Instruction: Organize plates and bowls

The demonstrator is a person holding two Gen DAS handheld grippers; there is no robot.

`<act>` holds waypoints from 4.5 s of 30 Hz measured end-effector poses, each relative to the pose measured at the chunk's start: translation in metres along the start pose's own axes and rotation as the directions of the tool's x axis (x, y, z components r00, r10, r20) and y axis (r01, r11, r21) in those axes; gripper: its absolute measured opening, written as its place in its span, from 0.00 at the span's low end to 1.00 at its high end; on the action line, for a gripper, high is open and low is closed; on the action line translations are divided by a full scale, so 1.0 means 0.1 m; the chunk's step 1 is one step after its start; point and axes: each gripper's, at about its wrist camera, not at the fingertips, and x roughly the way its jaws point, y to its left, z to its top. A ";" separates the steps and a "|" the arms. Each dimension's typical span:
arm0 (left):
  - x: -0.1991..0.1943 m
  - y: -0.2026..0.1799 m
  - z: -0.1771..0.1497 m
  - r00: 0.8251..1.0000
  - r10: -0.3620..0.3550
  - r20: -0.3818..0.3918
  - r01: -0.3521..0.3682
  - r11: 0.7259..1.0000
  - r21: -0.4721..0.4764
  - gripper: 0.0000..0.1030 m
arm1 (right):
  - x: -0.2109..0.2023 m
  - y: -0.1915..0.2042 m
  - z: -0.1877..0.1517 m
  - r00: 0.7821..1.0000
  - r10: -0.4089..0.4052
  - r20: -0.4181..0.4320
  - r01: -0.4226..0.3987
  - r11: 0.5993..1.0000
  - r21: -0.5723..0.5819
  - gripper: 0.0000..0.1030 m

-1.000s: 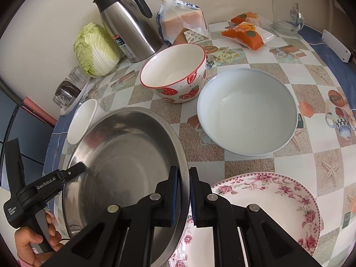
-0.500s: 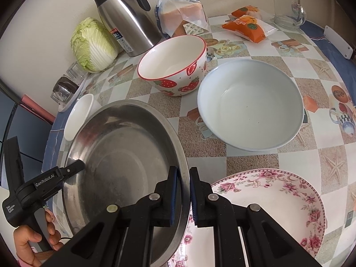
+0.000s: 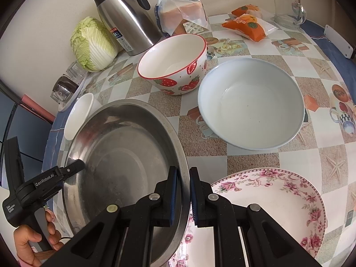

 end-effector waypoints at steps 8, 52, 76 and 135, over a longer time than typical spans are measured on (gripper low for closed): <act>-0.04 -0.01 0.01 1.000 -0.002 0.010 0.002 1.000 -0.009 0.33 | -0.02 0.00 0.01 1.000 -0.007 -0.001 0.007 1.000 -0.007 0.13; -0.21 -0.18 -0.02 0.981 0.161 0.111 -0.175 0.976 0.130 0.92 | -0.27 0.14 0.06 0.992 -0.085 0.088 0.091 0.994 -0.063 1.00; -0.80 -0.50 -0.15 0.953 -0.008 0.303 -0.036 0.990 0.140 0.93 | -0.74 0.10 -0.04 0.964 -0.135 0.230 0.155 0.985 -0.070 1.00; -0.18 -1.73 -1.86 0.993 -0.074 -0.097 0.093 0.974 0.207 0.93 | -0.82 -1.56 -0.82 0.943 -0.333 -0.019 0.322 0.894 0.311 1.00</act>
